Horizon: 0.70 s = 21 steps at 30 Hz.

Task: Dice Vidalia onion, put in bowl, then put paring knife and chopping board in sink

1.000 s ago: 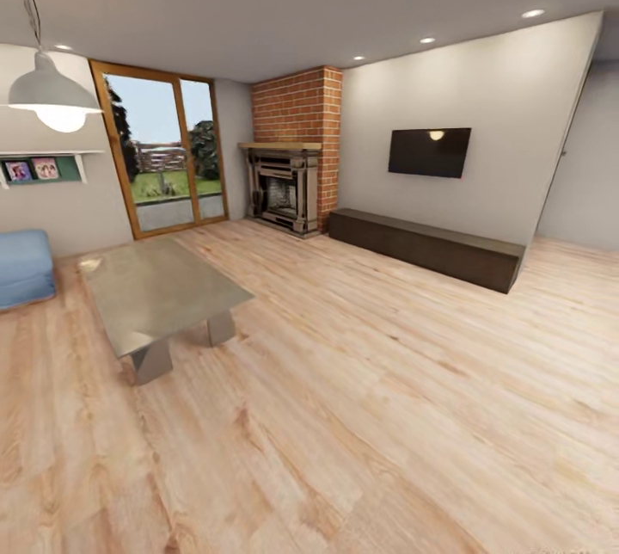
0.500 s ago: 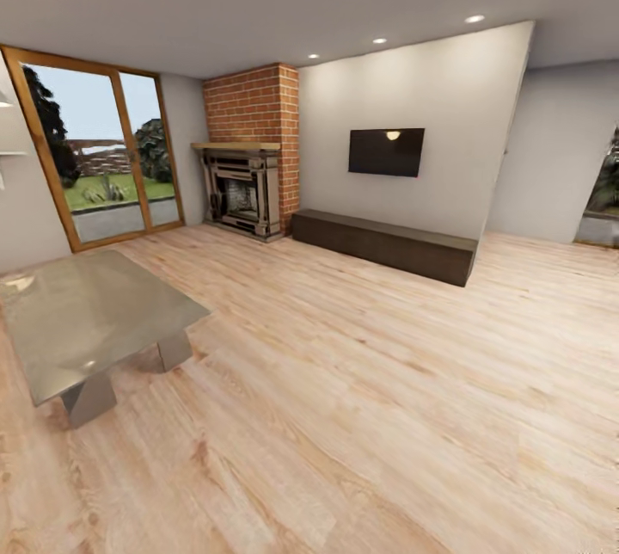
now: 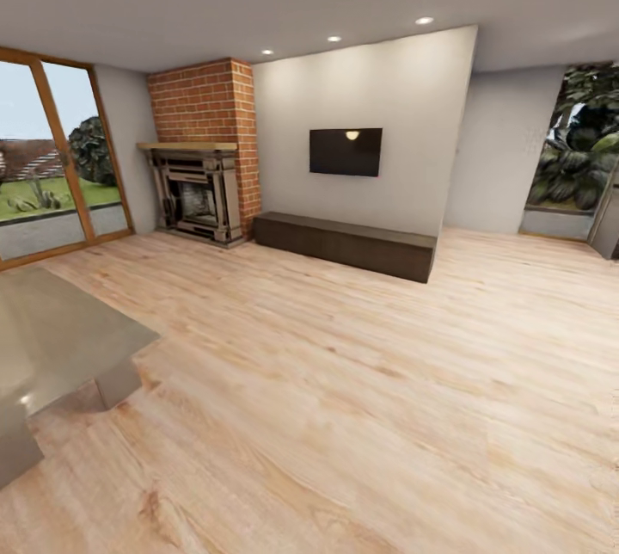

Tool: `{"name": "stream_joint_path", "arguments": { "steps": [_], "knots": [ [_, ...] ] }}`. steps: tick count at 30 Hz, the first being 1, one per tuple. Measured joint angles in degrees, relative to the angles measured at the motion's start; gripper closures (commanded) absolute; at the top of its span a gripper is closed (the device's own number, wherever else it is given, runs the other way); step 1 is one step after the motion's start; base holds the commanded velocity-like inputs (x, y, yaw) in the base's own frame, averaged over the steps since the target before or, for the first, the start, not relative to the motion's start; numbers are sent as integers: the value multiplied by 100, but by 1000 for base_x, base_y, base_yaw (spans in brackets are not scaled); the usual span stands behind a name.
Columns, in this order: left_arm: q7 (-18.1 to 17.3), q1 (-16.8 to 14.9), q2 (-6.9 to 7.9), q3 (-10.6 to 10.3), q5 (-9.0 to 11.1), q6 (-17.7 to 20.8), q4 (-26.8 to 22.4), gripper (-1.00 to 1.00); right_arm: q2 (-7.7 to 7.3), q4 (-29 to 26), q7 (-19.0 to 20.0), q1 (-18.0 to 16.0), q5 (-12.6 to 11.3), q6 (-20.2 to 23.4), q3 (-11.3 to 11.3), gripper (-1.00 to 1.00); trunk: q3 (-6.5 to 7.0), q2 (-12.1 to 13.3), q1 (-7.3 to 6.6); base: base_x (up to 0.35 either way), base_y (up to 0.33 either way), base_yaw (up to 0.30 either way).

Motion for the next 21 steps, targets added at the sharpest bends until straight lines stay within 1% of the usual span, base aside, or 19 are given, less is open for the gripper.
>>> {"name": "stream_joint_path", "arguments": {
  "steps": [21],
  "knots": [
    [-3,0,0,0,0,0,5,-100,0,3,0,-2,1,0,0,-100,0,0,0,320,0,-278]
  ]
}}
